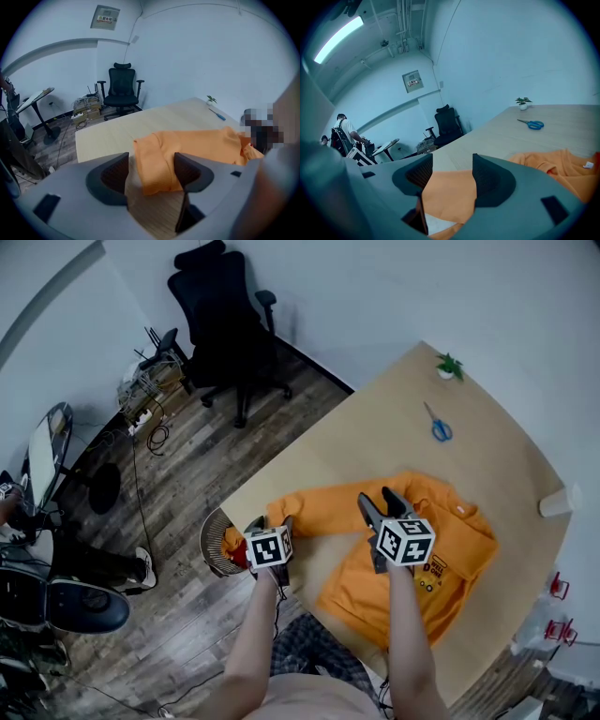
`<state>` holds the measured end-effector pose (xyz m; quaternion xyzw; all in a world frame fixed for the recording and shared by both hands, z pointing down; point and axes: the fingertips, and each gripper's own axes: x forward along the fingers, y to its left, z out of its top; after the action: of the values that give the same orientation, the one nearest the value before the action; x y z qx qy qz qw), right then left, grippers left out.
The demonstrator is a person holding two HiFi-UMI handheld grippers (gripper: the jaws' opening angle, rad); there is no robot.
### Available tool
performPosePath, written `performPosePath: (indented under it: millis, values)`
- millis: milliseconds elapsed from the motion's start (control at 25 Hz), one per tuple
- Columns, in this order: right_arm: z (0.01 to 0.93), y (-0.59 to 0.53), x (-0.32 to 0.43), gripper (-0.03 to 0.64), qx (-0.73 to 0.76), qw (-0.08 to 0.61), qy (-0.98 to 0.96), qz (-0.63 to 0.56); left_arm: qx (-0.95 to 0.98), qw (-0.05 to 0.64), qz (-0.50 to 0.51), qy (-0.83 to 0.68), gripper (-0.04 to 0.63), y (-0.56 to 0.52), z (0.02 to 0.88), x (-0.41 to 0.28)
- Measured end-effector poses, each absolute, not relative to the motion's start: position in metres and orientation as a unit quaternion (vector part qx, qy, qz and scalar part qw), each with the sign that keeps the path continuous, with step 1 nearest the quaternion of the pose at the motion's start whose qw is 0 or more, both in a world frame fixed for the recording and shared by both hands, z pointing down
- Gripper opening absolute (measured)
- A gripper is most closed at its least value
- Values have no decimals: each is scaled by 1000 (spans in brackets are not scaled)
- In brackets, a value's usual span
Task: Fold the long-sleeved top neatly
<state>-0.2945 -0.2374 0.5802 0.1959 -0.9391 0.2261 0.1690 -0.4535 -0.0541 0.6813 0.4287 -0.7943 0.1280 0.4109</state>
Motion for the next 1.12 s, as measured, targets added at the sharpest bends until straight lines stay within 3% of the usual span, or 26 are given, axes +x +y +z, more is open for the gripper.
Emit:
performPosePath:
  millis: [200,280,320,440,840,1120]
  values:
    - [581,-239,-285,250,206,169,-937,226,410,410,151,-800,245,-53,688,-454]
    - [581,-240,-282,249,211,169,-936,227,406,408,159,-802,181,-51,687,-456]
    - [581,-240,-280,247,213,169,-935,227,408,409,160,-801,114,-52,687,-456]
    - [580,-244,-272,241,222,169,-932,229,416,395,162,-803,61,-60,677,-456]
    - [574,-271,-216,235,280,157,-919,231,464,280,96,-835,52,-125,572,-470]
    - [574,-285,-166,235,326,146,-902,244,530,213,78,-817,52,-183,505,-435]
